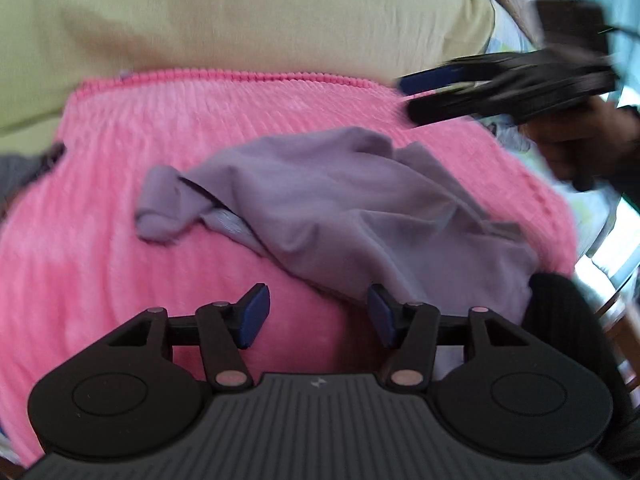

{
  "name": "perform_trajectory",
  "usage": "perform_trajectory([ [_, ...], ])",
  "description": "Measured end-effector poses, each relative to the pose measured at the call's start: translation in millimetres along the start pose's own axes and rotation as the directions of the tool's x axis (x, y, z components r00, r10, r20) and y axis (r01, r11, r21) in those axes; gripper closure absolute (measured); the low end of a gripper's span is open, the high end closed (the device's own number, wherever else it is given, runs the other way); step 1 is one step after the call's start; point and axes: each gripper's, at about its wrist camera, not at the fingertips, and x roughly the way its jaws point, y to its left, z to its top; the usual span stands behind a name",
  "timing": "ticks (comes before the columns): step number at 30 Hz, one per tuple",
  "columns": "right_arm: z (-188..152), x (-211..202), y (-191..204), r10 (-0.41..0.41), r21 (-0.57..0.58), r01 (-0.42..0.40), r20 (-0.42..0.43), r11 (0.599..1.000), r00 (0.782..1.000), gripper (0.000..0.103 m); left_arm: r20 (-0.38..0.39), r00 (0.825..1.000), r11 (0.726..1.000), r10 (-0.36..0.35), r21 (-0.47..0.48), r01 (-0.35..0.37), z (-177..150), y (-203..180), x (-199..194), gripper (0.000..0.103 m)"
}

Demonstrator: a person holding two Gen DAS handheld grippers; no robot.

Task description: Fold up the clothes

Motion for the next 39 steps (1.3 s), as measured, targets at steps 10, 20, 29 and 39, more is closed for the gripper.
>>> perform_trajectory([
  [10,-7,112,-20,0.121,-0.212,-0.172,-0.233,0.962,0.965,0.049,-0.056,0.99,0.988,-0.129,-0.092,0.123,-5,-8,15,0.033],
  [20,-34,28,-10,-0.044,-0.136,0.036,-0.059,0.99,0.997,0.1,-0.003,1.0,0.996,-0.015,0.088,0.016,18,-38,22,0.103],
  [29,-74,-162,-4,-0.62,0.274,0.567,0.172,0.777,0.766,0.099,0.207,0.974,0.95,0.094,0.275,-0.15,112,-52,11,0.103],
  [39,-218,-153,-6,-0.453,0.502,0.51,-0.241,0.699,0.858,0.094,0.012,0.999,0.974,0.052,0.221,-0.053,97,-49,76,0.063],
])
